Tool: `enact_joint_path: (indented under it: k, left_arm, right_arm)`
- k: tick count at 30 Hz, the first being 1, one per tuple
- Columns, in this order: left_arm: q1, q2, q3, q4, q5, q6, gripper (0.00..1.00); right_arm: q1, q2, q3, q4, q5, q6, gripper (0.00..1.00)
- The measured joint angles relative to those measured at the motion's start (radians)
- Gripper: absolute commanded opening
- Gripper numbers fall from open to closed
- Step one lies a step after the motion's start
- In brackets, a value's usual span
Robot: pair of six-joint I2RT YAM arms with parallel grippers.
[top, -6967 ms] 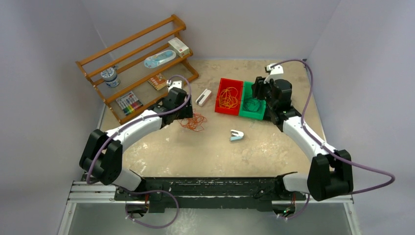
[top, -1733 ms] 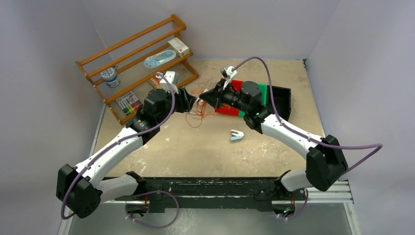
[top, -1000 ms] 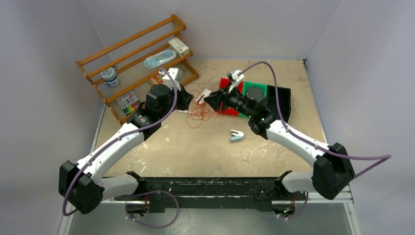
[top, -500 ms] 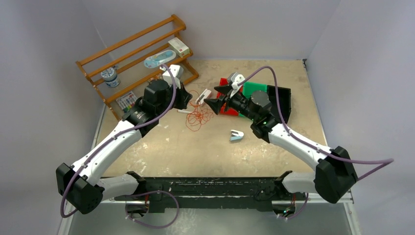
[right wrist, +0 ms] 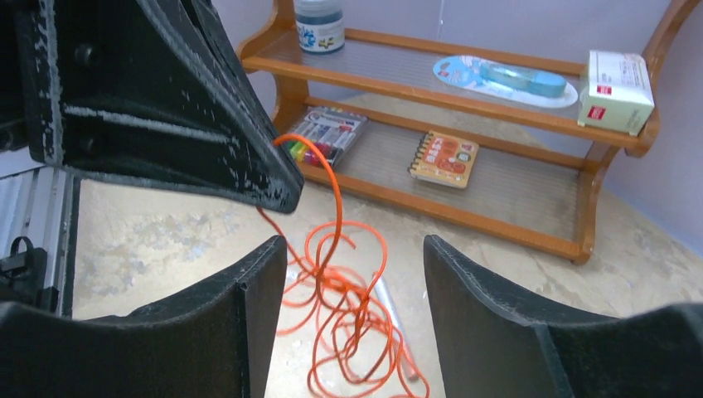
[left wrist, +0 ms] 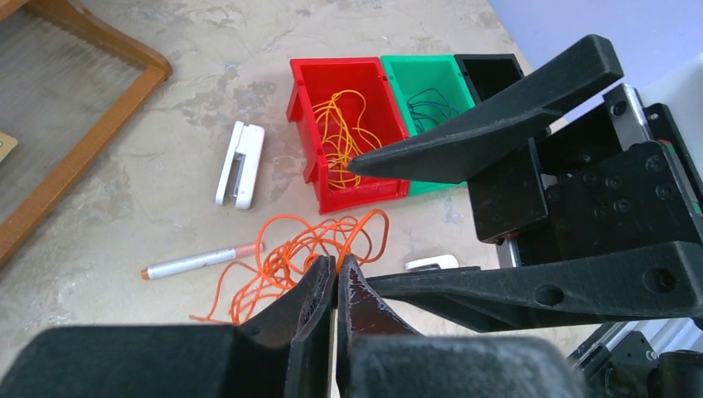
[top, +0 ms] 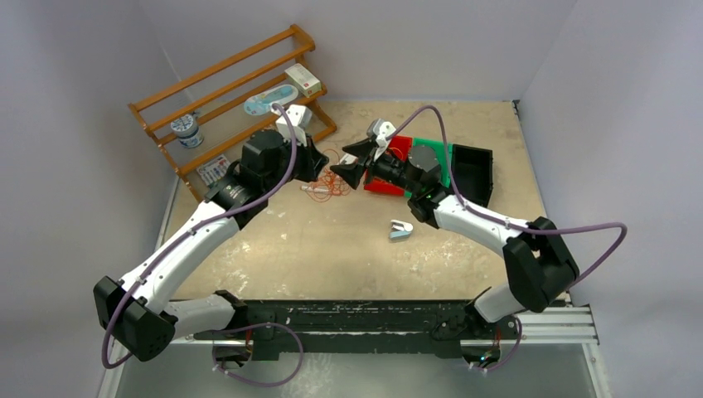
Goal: Untangle the cables
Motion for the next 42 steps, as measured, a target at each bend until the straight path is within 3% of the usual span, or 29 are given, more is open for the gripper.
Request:
enact_joint_path:
  k: [6,11,15,28,36,42]
  left_arm:
    - [0.004,0.017,0.043,-0.016,0.031,-0.007,0.00]
    - [0.006,0.031,0.167,-0.076,0.081,-0.007,0.00]
    - [0.006,0.039,0.297,-0.121,0.072,-0.006,0.00]
    - [0.006,0.114,0.584,-0.210,-0.129,0.021,0.00]
    - [0.006,0.143,0.681,-0.226,-0.216,0.048,0.00]
    - [0.006,0.145,0.696,-0.224,-0.222,0.058,0.00]
  right_arm:
    - [0.014,0.077,0.068,0.063,-0.022,0.034,0.52]
    - [0.043,0.181,0.122,0.103,-0.031,0.051,0.28]
    - [0.080,0.238,0.129,0.100,-0.044,0.053,0.21]
    - [0.138,0.288,-0.091,0.180,-0.035,0.097,0.17]
    - [0.145,0.333,-0.209,0.237,-0.002,0.147,0.31]
    - [0.146,0.193,-0.286,0.206,0.114,0.151,0.46]
